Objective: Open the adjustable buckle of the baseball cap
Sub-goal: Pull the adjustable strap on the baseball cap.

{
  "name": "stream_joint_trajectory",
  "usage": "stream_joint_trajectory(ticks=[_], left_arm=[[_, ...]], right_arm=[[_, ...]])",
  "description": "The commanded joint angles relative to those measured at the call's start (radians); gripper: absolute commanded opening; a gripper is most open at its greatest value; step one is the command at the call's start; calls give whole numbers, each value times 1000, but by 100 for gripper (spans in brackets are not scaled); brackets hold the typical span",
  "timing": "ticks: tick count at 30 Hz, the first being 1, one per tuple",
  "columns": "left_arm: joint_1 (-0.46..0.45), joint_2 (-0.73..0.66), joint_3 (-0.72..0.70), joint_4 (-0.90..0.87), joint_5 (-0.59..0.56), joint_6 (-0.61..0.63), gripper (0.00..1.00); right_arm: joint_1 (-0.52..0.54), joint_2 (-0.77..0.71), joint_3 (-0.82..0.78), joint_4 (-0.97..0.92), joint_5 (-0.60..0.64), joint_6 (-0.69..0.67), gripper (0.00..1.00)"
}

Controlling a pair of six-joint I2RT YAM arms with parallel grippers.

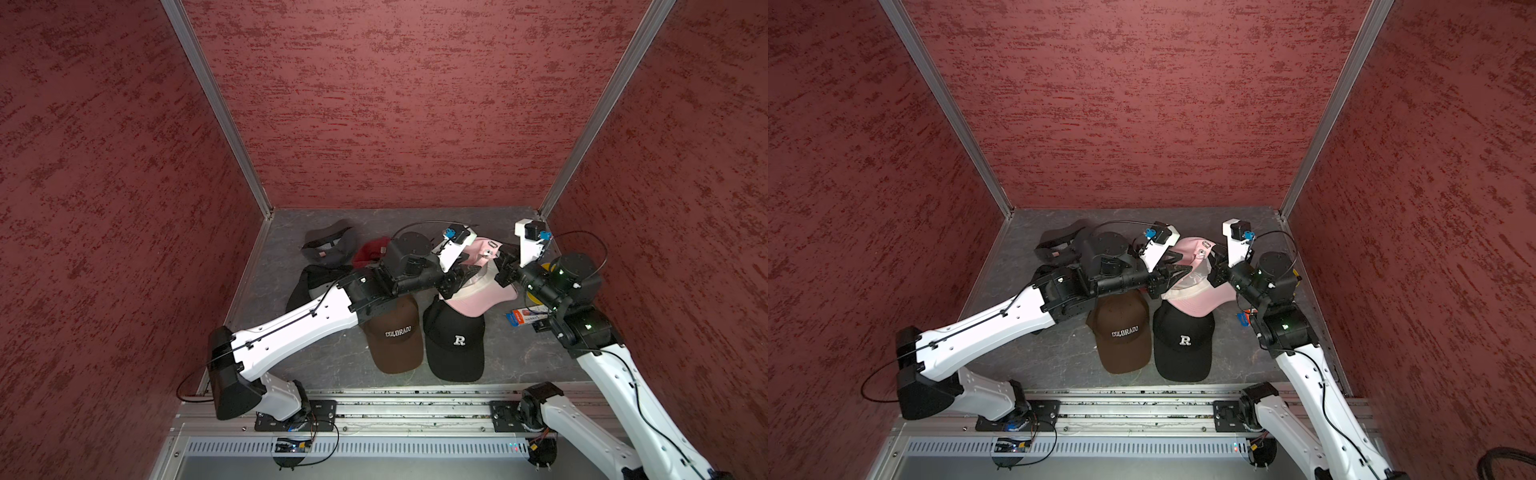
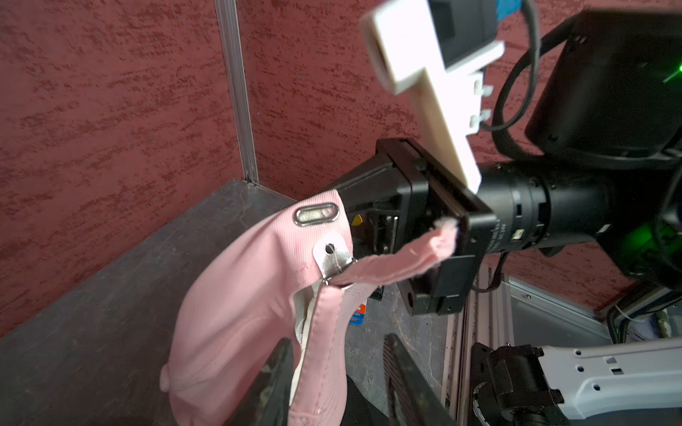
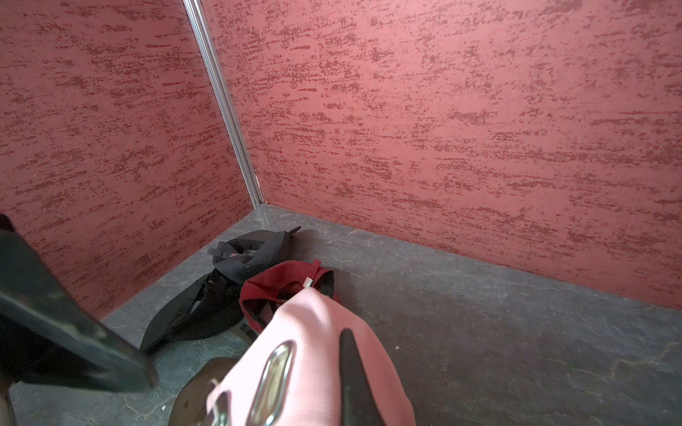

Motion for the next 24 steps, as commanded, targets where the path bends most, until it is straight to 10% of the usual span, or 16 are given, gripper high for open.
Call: stream_joint_trajectory(ticks=[1, 15, 20, 24], left_arm=[[-1, 28, 6, 26, 53, -17, 42], [-9, 96, 30, 88, 38, -7, 45], [-14, 100, 46, 84, 66, 10, 4], [-17, 92, 71, 27, 99, 20, 0]], right_arm=[[-2, -17, 43, 18, -36, 15, 0], [-2, -16, 40, 13, -76, 24, 0], [-2, -18, 34, 12, -71, 17, 0], [-2, -27, 22, -11, -40, -29, 0]])
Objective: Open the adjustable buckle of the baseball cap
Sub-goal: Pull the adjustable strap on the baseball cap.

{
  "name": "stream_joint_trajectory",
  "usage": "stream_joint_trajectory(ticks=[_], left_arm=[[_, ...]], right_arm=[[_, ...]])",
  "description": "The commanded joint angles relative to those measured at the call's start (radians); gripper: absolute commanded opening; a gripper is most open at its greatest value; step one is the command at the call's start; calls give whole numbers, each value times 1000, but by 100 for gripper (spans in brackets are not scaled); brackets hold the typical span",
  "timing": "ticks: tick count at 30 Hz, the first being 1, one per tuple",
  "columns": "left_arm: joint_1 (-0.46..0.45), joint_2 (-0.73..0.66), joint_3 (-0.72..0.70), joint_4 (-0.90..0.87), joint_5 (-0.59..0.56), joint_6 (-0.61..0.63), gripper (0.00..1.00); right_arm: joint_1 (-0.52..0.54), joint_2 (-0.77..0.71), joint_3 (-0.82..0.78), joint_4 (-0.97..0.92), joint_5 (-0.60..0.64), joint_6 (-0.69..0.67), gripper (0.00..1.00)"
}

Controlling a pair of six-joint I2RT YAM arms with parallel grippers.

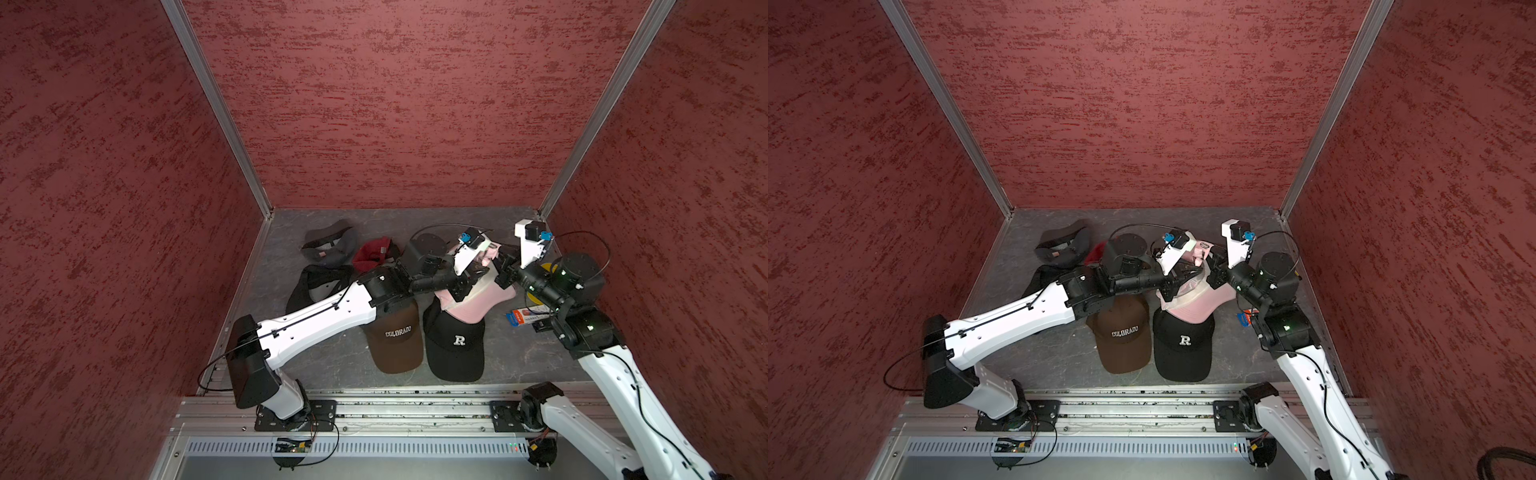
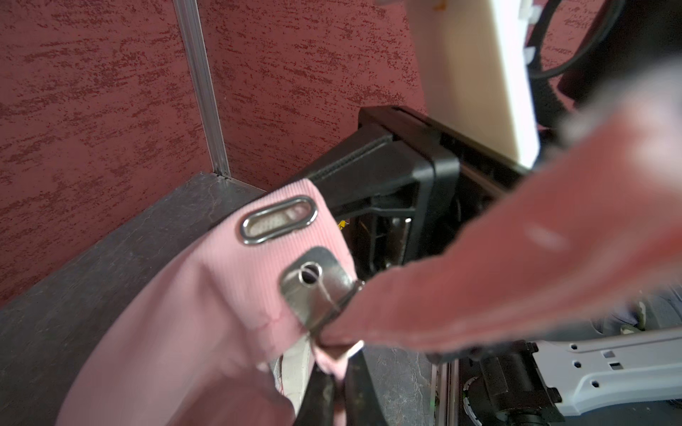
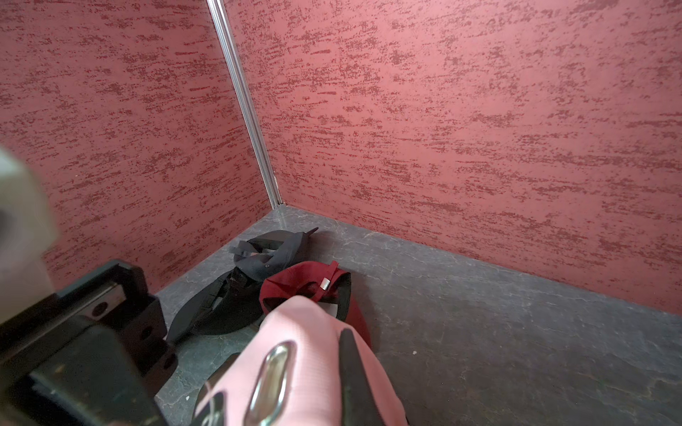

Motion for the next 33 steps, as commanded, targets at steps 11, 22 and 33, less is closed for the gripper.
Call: stream_joint_trajectory(ticks=[11, 22, 33], left_arm=[[3, 9, 135, -199, 131, -2, 0], [9, 80, 246, -299, 198, -1, 0], [24, 130, 322, -361, 225, 1, 0]], right_arm=[[-2, -137, -71, -24, 19, -223, 36], [-2, -191, -104, -5, 2, -294, 42], [-2, -211, -130, 16, 3, -287, 18]])
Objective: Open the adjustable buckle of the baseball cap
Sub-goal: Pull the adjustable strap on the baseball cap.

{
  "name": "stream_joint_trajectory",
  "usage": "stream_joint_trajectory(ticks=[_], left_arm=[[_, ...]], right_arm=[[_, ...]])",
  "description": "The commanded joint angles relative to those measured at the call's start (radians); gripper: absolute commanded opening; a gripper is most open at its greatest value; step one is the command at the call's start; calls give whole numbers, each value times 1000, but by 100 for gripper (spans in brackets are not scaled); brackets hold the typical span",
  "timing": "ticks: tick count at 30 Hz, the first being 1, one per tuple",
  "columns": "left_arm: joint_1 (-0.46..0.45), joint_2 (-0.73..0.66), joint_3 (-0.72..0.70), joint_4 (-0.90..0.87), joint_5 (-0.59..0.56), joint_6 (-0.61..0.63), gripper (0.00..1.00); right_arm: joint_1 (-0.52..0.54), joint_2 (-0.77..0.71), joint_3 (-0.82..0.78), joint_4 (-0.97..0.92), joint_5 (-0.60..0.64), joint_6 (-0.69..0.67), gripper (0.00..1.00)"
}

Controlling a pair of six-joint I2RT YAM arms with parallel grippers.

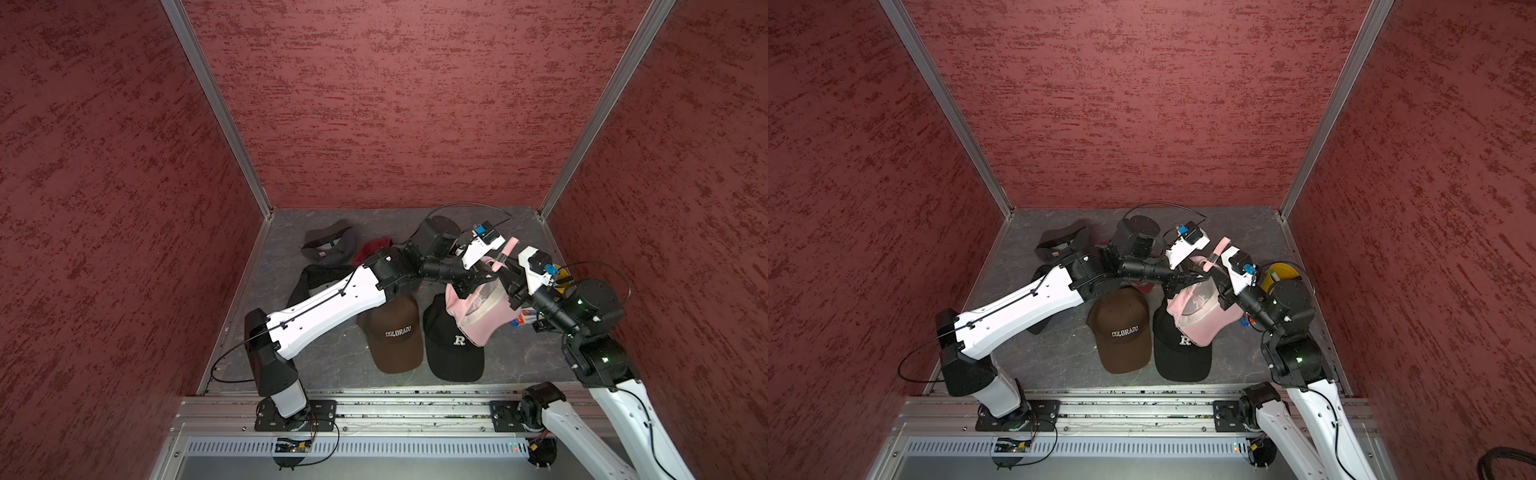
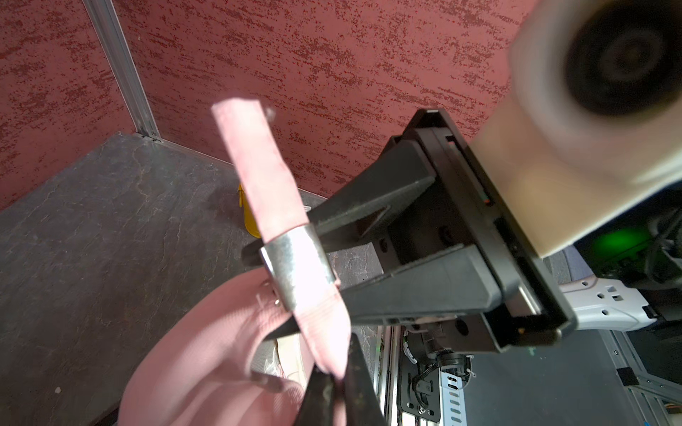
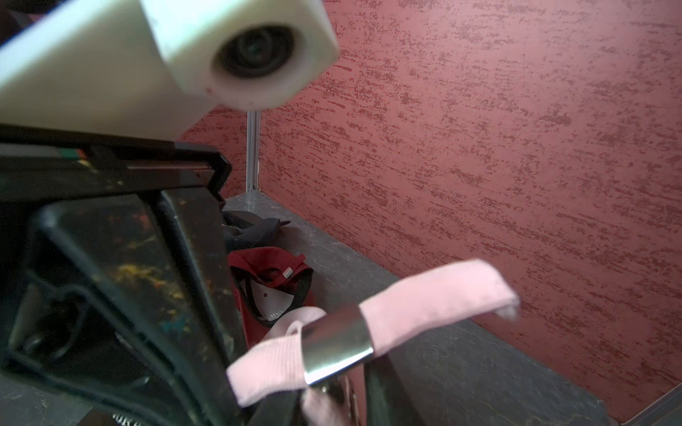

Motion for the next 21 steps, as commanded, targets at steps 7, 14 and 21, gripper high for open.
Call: stream_joint_trajectory(ticks=[7, 14, 21], left_arm=[[6, 8, 30, -23, 25, 7, 0], [7, -6, 8, -18, 18, 13, 0], [8, -38, -40, 0, -9, 23, 0]], right_arm=[[-2, -5, -39, 76, 41, 58, 10], [-3, 5, -41, 88, 129, 75, 10], [-1, 23, -29, 111, 212, 111, 8]])
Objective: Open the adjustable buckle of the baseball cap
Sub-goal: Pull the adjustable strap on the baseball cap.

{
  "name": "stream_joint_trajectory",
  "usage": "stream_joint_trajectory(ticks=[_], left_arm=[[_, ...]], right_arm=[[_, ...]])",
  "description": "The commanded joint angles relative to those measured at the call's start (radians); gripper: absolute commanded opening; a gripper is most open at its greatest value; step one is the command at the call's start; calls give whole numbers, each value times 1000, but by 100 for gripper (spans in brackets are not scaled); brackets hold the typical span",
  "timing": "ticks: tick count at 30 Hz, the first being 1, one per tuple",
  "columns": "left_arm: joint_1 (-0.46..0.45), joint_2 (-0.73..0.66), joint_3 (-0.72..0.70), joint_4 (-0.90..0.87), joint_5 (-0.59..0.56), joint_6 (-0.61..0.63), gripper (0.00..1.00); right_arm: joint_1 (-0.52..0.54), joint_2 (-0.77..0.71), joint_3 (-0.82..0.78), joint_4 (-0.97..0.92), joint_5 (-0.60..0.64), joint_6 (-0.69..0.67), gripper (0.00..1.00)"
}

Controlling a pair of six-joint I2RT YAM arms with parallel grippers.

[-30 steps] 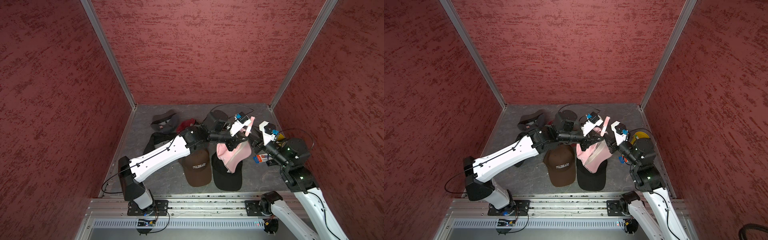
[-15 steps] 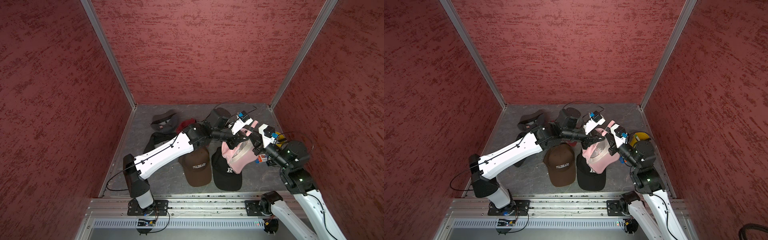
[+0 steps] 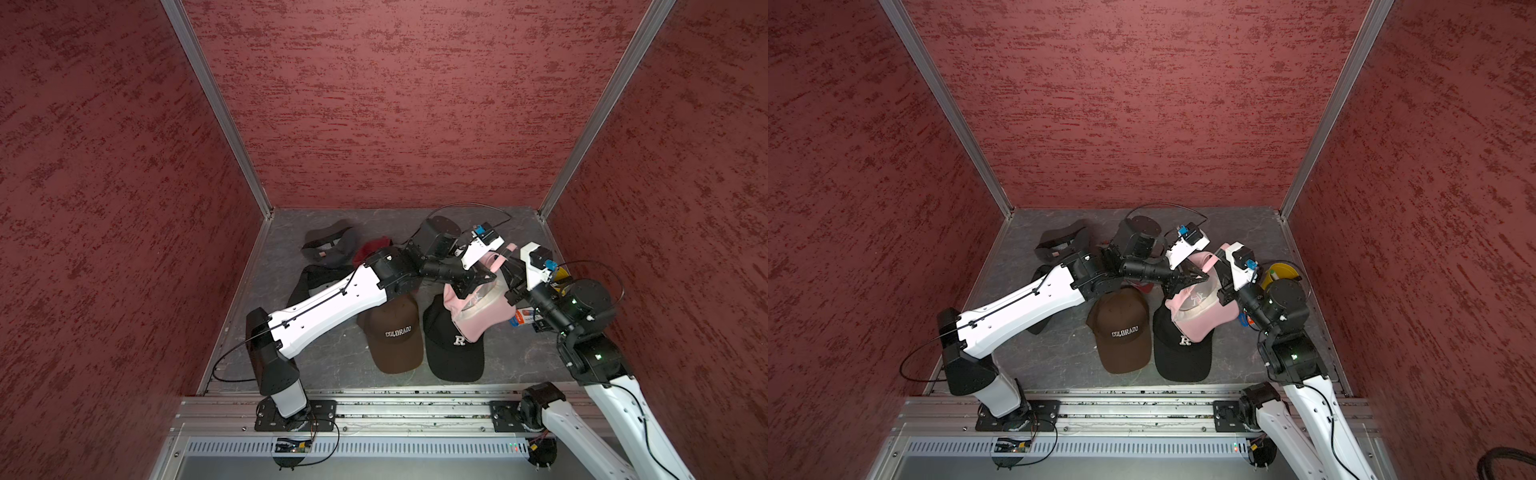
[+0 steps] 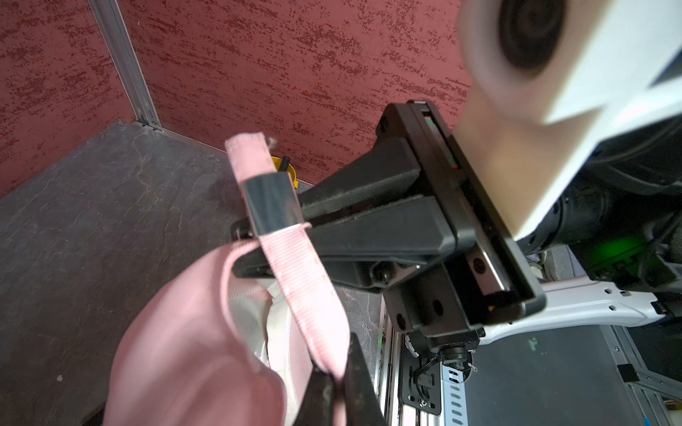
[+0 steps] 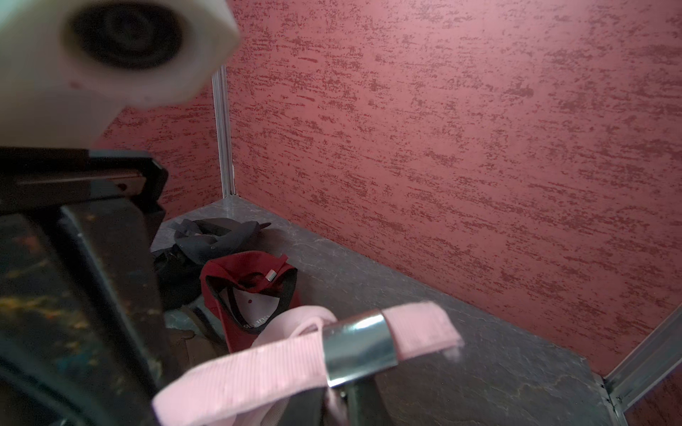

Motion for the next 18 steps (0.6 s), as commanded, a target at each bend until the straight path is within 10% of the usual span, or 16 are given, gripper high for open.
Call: stream_joint_trajectory(ticks=[1, 18], left_arm=[[3, -43, -29, 17, -8, 21, 0], [-1, -111, -159, 145, -52, 16, 0]], right_arm=[[-2, 8, 8, 54, 93, 36, 8], [-2, 83, 111, 20, 251, 170, 3]])
